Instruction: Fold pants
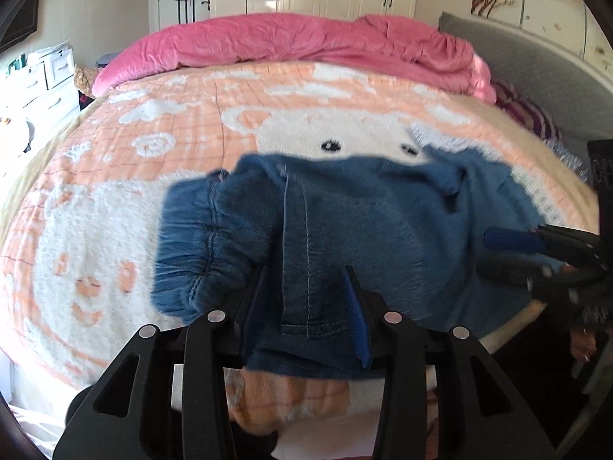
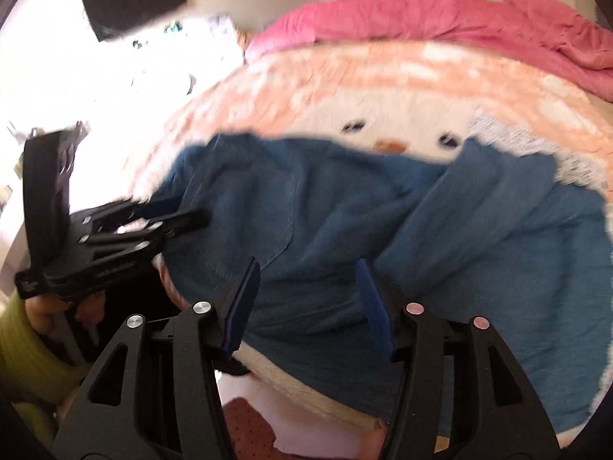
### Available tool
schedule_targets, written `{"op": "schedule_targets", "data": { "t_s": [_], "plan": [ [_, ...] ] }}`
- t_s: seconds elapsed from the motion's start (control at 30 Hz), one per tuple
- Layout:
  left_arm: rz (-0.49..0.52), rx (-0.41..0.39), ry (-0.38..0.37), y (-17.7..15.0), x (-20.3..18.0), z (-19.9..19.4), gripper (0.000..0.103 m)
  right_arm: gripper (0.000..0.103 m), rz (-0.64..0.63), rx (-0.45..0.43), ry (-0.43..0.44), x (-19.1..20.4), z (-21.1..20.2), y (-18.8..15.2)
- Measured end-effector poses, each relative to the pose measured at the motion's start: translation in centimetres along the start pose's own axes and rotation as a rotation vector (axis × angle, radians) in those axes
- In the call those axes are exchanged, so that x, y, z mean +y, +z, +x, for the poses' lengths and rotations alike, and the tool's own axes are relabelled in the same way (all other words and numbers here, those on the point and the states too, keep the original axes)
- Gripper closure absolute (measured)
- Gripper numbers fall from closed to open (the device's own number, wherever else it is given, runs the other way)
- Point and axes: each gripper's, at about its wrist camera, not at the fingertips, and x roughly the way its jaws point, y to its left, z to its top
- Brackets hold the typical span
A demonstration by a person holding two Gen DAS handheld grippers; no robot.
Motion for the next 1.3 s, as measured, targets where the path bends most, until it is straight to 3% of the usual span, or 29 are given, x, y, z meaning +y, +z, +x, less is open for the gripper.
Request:
{"op": "schedule_targets", "data": {
  "t_s": [0.1, 0.23, 0.4, 0.53, 0.67, 0.8, 1.0, 1.3],
  "plan": [
    [0.024, -0.088, 0.028, 0.8, -0.5, -3.4, 0.052, 0.052, 0.075, -0.053, -0.048, -2.6, -2.0, 1.0],
    [0.06, -0.158, 0.01, 2.3, -2.0, -6.1, 0.049, 0.05, 0.133, -0.084, -0.143, -5.7, -3.1, 1.2],
    [0.077, -0.07, -0.167, 4.3, -5.9, -3.4, 0.049, 0.044, 0.21, -0.107, -0.184, -8.7, -3.8, 1.5],
    [0.117, 0.023, -0.258, 5.1, -9.4, 0.2, 0.049, 0.039, 0.223, -0.133, -0.216, -9.9, -5.0, 2.1],
    [0.122, 0.139, -0.323, 5.4, -11.8, 4.3, 0.064, 0.036, 0.221, -0.136, -0.239, -10.9, -5.8, 2.9],
    [0.076, 0.201, -0.308, 4.6, -11.7, 7.4, 0.073, 0.036, 0.186, -0.115, -0.255, -10.9, -5.1, 4.2],
    [0.075, 0.186, -0.403, 2.9, -11.9, 9.0, 0.092, 0.035, 0.103, -0.033, -0.283, -10.6, -1.1, 7.3],
    [0.149, 0.126, -0.446, 1.9, -12.6, 8.8, 0.095, 0.035, 0.02, 0.109, -0.391, -10.5, 8.5, 13.2]
  ]
}}
